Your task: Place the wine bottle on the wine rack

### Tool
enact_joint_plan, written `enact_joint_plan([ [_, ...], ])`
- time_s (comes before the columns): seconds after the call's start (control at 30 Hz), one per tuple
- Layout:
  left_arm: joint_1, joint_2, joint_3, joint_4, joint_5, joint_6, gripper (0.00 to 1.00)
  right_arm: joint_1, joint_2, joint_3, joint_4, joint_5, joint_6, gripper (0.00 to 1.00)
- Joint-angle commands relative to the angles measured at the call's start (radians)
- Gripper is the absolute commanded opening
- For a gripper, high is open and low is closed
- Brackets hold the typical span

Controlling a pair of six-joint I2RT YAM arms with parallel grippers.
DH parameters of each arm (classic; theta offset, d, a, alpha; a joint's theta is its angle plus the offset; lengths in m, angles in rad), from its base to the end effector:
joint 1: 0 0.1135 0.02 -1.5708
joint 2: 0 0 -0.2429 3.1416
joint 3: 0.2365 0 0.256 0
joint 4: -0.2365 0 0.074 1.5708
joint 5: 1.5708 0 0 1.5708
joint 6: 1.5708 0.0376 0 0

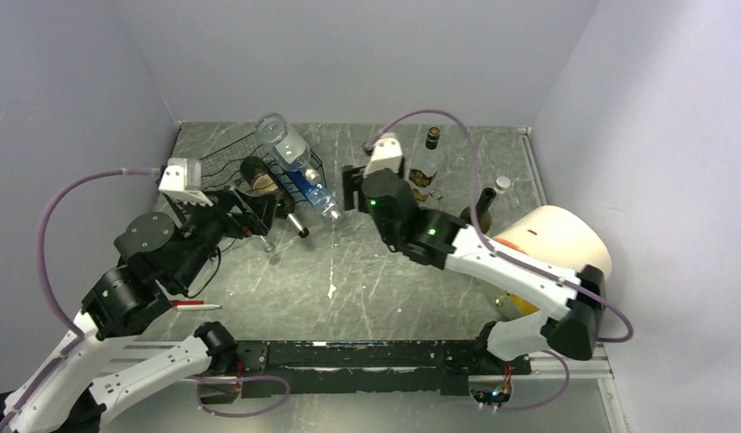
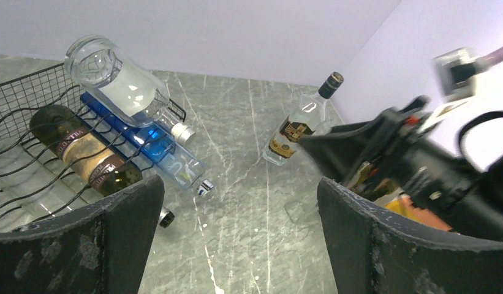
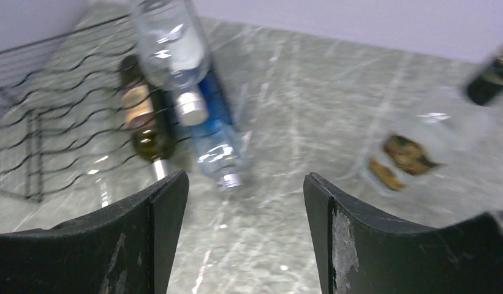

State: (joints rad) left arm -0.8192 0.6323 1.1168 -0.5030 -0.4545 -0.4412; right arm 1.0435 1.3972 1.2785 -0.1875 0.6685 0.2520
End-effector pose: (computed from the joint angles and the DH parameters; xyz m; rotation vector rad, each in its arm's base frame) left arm 0.0968 -0.0794 0.4241 -0.0555 1.6212 -0.6196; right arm 0.1867 0.2743 0.3516 -0.2657 1.7997 0.2911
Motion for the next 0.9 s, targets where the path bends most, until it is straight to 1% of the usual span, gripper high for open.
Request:
enact_joint_plan([
  [0.0, 0.002, 0.008, -0.030, 0.062, 0.027, 0.020, 0.99, -0.049, -0.114, -0.031, -0.148, 0.266, 0.024, 0.73],
  [0.1, 0.001, 0.006, -0.050, 0.098, 0.048, 0.036, 0.99, -0.082, -0.181, -0.070, -0.166, 0.358, 0.026, 0.73],
  [0.2, 0.002, 0.017, -0.063, 0.120, 0.035, 0.029, 0.99, -0.112, -0.228, -0.124, -0.146, 0.366, 0.023, 0.73],
  [0.33, 0.002, 0.046, -0.055, 0.103, 0.010, 0.013, 0.99, -0.153, -0.252, -0.167, -0.229, 0.400, 0.121, 0.74],
  [0.4, 0.001, 0.058, -0.056, 0.104, 0.010, 0.010, 0.99, -0.172, -0.271, -0.202, -0.235, 0.389, 0.146, 0.74],
  [0.5, 0.001, 0.066, -0.076, 0.142, 0.028, 0.025, 0.99, -0.185, -0.287, -0.250, -0.192, 0.350, 0.138, 0.74],
  [0.63, 0.002, 0.083, -0.081, 0.157, 0.046, 0.029, 0.99, -0.205, -0.266, -0.253, -0.228, 0.347, 0.177, 0.75],
  [0.73, 0.001, 0.096, -0.072, 0.145, 0.035, 0.023, 0.99, -0.215, -0.263, -0.270, -0.215, 0.290, 0.180, 0.75],
  [0.87, 0.001, 0.096, -0.083, 0.156, 0.038, 0.020, 0.99, -0.226, -0.260, -0.317, -0.185, 0.252, 0.158, 0.67],
])
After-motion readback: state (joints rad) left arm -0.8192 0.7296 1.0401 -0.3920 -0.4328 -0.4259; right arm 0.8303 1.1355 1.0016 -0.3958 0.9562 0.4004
